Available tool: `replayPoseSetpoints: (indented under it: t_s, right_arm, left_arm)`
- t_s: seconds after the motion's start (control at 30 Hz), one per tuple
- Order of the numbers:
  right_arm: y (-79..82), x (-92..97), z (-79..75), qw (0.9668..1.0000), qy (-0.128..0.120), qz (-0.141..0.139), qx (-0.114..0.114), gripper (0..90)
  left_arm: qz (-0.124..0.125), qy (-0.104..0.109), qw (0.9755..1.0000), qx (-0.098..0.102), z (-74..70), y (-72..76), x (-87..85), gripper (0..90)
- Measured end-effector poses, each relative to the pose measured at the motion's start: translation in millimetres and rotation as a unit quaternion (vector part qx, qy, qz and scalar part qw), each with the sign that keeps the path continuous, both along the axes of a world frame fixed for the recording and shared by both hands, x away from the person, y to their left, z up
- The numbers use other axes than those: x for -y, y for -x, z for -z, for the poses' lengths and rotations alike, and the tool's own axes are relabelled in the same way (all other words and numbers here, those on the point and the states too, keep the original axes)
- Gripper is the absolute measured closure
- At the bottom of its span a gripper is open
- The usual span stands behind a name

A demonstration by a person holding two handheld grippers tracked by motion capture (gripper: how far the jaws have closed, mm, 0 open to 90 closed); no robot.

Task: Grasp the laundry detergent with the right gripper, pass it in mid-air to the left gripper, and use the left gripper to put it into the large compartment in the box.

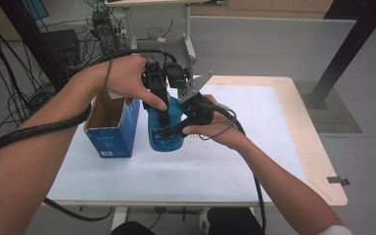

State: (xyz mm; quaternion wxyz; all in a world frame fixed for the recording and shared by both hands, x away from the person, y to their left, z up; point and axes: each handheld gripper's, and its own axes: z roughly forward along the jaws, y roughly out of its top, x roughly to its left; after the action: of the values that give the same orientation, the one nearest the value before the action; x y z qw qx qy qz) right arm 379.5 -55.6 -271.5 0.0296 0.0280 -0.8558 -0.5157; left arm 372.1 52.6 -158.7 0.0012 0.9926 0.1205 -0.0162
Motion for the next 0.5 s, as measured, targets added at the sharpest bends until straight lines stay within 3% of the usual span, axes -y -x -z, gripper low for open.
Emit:
replayPoseSetpoints:
  t_s: [0.5]
  right_arm:
    - [-1.0,1.2,-0.1,1.0000,-0.003,0.000,0.003,41.9]
  left_arm:
    - [-0.001,0.001,1.0000,0.001,-0.9,0.0,0.9,37.2]
